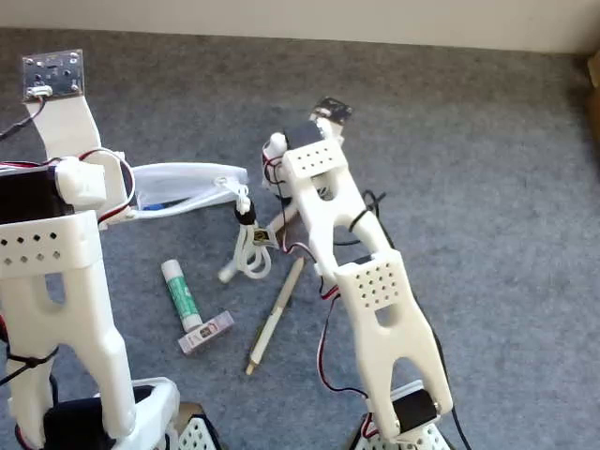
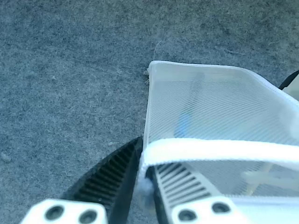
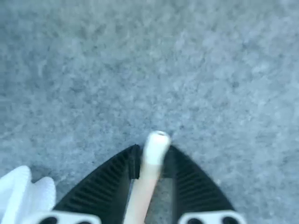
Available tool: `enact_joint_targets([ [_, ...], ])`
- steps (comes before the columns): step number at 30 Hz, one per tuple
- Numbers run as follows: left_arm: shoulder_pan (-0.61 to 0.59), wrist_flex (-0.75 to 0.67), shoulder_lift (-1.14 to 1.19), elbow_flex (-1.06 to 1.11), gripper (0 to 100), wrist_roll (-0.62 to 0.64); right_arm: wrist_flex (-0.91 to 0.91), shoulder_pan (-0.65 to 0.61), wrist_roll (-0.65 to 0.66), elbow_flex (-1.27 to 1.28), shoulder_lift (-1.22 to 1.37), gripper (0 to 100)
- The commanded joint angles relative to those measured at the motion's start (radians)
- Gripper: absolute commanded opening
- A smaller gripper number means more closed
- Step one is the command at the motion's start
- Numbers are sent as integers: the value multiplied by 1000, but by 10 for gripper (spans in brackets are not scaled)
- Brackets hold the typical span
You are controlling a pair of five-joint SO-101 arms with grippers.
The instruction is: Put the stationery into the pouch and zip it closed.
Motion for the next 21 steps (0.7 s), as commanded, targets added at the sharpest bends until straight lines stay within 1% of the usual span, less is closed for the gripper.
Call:
enact_joint_targets([
  [1, -12, -11, 7, 7, 11, -9, 8, -21, 46, -91, -21, 7],
  [10, -12, -11, 7, 7, 11, -9, 142, -1, 66, -274, -13, 5],
  [14, -12, -11, 7, 10, 11, -9, 170, 8, 141, -318, -13, 5],
  [21, -10, -18, 7, 41, 11, -8, 197, 8, 250, -320, -21, 5],
])
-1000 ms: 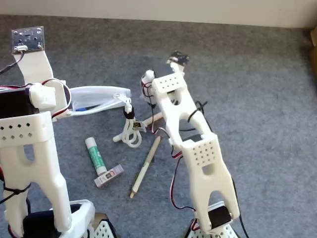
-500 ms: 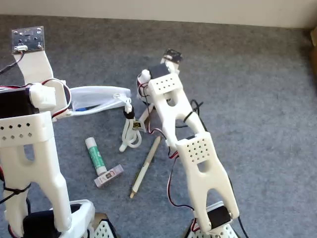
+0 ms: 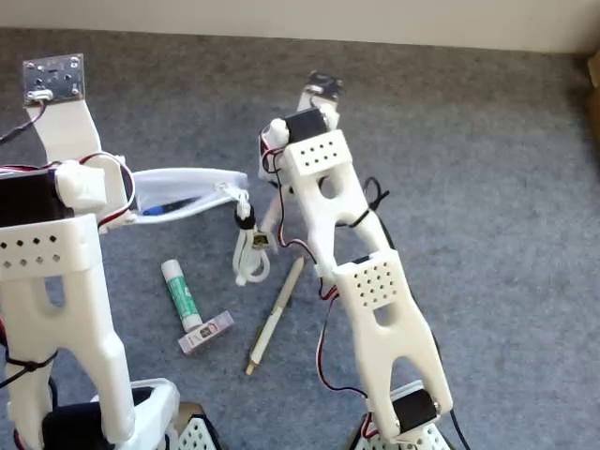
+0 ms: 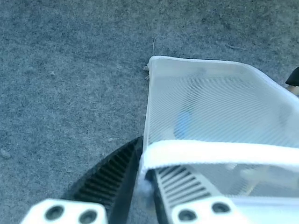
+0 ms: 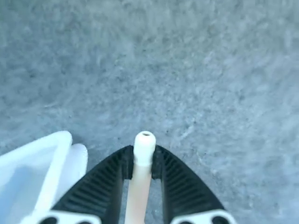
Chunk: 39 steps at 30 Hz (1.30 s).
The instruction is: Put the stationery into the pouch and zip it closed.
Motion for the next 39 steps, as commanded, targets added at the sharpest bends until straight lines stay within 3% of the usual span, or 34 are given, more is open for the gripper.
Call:
enact_joint_targets([
  [1, -10, -18, 7, 13, 11, -8, 27, 8, 74, -54, -31, 5],
  [10, -8, -18, 7, 13, 11, -8, 50, 16, 232, -137, -31, 5],
  [24, -8, -18, 7, 13, 11, -6, 53, 45, 305, -125, -111, 5],
  [39, -10, -18, 7, 15, 11, -6, 50, 31, 308, 286, -437, 5],
])
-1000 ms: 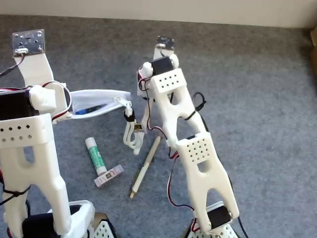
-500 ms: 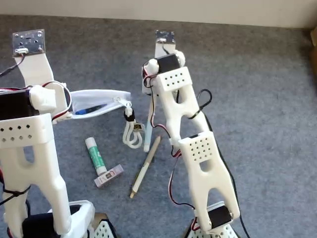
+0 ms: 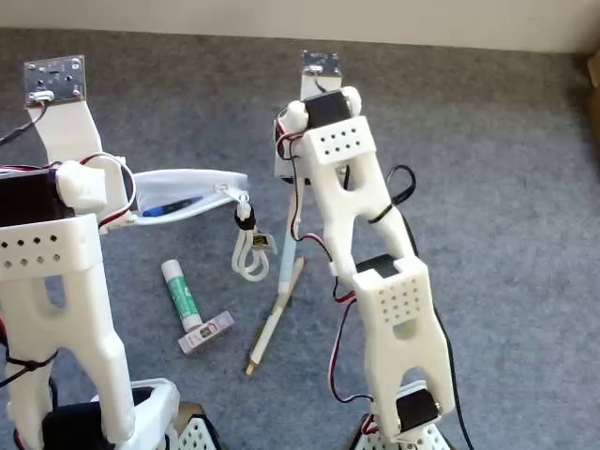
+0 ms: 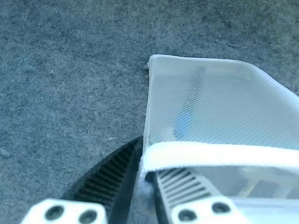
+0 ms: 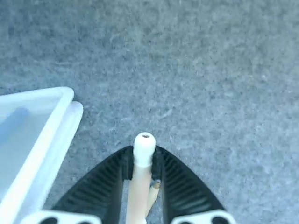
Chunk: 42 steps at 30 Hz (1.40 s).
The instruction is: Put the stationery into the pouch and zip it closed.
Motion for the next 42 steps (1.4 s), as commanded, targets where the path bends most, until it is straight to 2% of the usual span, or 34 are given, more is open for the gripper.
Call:
enact_joint_targets([
  [1, -10, -18, 7, 10, 11, -6, 24, -7, 25, 18, -122, 5],
  [7, -10, -18, 7, 10, 11, -6, 24, -15, 163, 94, -197, 5],
  [16, -10, -18, 7, 10, 11, -6, 22, -33, 167, 236, -337, 5],
  [42, -10, -18, 8, 10, 11, -8, 19, -93, 169, 430, -601, 5],
])
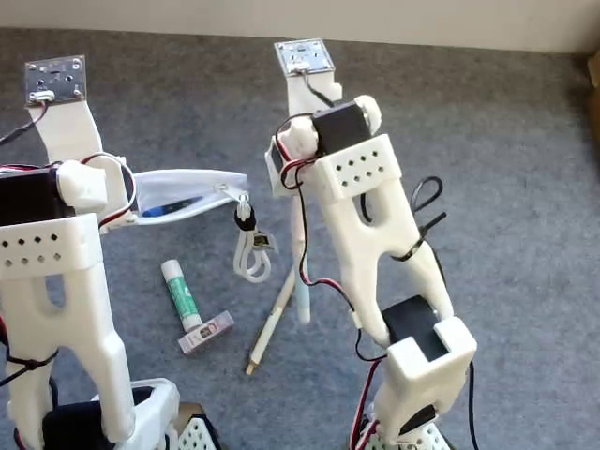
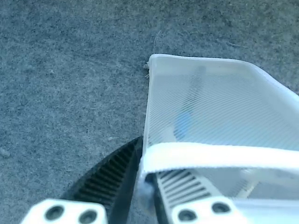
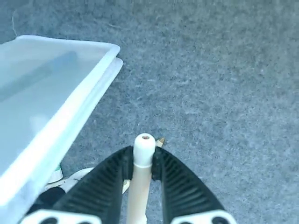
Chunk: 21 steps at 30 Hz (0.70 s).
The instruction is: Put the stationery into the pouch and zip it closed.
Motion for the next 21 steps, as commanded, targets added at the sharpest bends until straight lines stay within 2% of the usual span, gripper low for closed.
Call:
enact_joint_targets([
  [1, -10, -18, 8, 8, 11, -9, 19, -13, 12, 10, -97, 5],
  [7, -10, -18, 8, 8, 11, -9, 19, -15, 15, 56, -183, 5],
  [12, -10, -18, 8, 10, 11, -8, 19, -64, 86, 130, -295, 5],
  [21, -10, -18, 12, 10, 11, -8, 18, -125, 84, 157, -479, 5],
])
